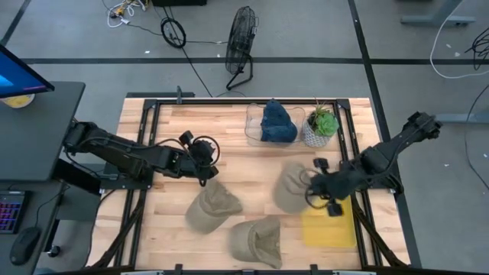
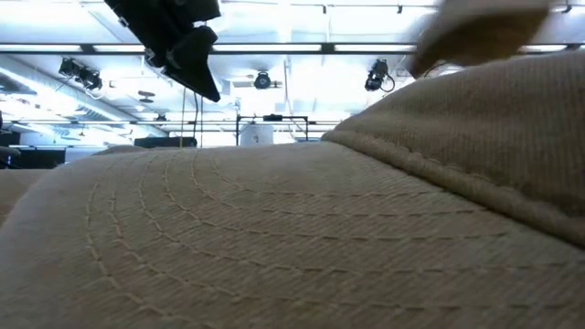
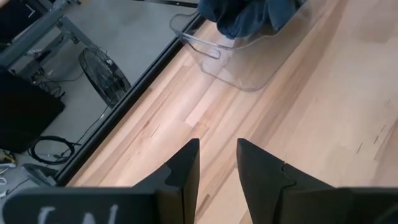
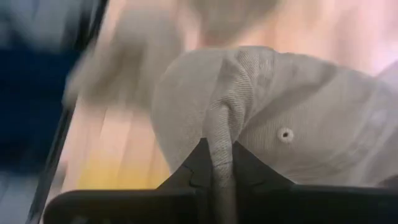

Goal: Pick & Place hat
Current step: Put the top brown cap into the yellow bin

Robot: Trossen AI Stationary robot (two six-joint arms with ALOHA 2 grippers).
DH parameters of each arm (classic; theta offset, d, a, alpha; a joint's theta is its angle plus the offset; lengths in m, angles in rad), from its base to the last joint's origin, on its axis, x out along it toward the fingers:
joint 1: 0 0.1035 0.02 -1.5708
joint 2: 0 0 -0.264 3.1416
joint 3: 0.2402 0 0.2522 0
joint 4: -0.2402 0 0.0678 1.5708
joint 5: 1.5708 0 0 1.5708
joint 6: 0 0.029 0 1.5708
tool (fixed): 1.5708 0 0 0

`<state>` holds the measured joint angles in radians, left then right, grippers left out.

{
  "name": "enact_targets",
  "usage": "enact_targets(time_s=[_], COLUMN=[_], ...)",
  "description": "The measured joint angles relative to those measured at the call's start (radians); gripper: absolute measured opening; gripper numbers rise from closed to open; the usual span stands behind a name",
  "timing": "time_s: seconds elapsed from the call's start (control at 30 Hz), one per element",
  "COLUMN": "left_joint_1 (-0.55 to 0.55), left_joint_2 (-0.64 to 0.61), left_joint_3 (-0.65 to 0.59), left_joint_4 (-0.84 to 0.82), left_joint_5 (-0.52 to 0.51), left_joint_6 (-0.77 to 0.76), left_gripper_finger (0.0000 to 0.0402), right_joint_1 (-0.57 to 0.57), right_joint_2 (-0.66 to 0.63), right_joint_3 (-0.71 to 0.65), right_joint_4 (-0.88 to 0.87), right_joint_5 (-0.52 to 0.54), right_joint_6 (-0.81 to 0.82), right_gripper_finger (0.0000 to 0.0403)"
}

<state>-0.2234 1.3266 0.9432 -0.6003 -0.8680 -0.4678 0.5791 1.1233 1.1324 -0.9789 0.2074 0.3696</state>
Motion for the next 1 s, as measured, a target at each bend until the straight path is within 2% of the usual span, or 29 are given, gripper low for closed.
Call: enact_targets(time_s=[0.17, 0.33, 0.63, 1.0], left_joint_1=[0.000, 0.000, 0.002, 0.002], left_joint_2=[0.000, 0.001, 0.001, 0.002], left_joint_3=[0.000, 0.000, 0.000, 0.000], left_joint_4=[-0.005, -0.005, -0.004, -0.002], left_joint_5=[0.000, 0.000, 0.000, 0.000], left_joint_6=[-0.028, -0.048, -0.077, -0.124], left_gripper_finger=[0.0110, 0.0110, 0.0110, 0.0110], right_joint_1=[0.089, 0.187, 0.316, 0.348], right_joint_2=[0.006, -0.006, -0.007, -0.007], right_joint_3=[0.000, 0.000, -0.030, -0.271], right_joint_4=[-0.188, -0.175, -0.334, -0.113], right_joint_5=[-0.157, -0.266, -0.269, -0.252], right_joint_6=[0.049, -0.103, -0.225, -0.276], right_gripper_finger=[0.0019, 0.0018, 0.0018, 0.0018])
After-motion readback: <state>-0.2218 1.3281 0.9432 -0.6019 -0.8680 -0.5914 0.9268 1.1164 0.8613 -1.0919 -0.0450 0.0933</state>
